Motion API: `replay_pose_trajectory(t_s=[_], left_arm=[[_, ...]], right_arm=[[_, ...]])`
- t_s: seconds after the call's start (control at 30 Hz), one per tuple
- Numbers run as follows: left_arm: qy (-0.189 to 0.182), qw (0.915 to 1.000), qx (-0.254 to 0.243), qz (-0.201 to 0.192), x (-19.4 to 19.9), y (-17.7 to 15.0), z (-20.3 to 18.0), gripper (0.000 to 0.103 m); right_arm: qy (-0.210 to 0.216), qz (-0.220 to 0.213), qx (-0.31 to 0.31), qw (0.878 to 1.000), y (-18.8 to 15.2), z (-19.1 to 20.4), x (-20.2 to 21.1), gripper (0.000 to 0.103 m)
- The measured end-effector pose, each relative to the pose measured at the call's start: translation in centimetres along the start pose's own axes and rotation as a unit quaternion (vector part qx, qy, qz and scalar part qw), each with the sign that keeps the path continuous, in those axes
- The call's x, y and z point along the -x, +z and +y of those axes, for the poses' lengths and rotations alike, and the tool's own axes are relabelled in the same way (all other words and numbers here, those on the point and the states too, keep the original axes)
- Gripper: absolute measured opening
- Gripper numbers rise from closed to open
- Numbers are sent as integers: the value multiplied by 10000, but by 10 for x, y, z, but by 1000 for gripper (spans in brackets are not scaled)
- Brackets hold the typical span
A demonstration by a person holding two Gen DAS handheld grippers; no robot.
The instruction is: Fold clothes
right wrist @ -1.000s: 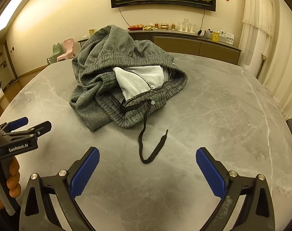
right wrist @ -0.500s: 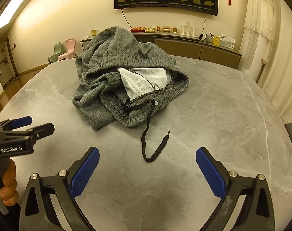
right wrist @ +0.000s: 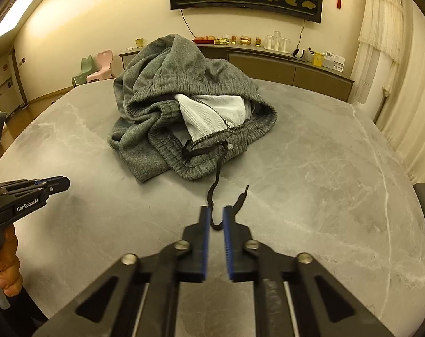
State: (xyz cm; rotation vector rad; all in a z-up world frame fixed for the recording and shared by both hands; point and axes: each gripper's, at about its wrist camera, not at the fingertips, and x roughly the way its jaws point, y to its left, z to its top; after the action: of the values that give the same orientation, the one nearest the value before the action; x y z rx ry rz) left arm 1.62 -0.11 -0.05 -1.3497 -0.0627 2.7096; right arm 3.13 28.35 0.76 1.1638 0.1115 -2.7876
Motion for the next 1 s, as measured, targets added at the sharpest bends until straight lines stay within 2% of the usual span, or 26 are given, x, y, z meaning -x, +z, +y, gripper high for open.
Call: replay_pose_trajectory(t_s=[0.07,0.43,0.53,0.6,0.63,0.7,0.77,0.83,1.0], left_arm=[[26,9999,-75,-86,5,-1,-3,3],[51,9998,-90,-185,6,-6,-3,4],[-59,9999,21,-130,6,-8,1,13],[-126,9998,80,-95,5,-8,2,33],[-128,9998,73,-118,6,-8,1,37],[-90,9998,44,-161,7,-8,-2,51],[-78,9998,21,-172,8,-8,-4,56],[-78,9998,15,-154,7,-9,-5,59],[-75,9999,24,-112,7,-9,-6,62]], right_arm=[[14,-60,11,10000,0,2,4,2],[-35,-126,-17,9999,-2,5,11,2],[-41,-170,-95,9998,-4,2,11,2],[-51,-121,-144,9998,-5,1,7,2],[-56,-96,-169,9998,-6,0,6,5],[-33,-51,-195,9998,-7,0,3,17],[8,-8,-208,9998,-7,1,0,56],[49,36,-222,9997,-8,3,-3,69],[152,144,-255,9995,-10,5,-10,69]])
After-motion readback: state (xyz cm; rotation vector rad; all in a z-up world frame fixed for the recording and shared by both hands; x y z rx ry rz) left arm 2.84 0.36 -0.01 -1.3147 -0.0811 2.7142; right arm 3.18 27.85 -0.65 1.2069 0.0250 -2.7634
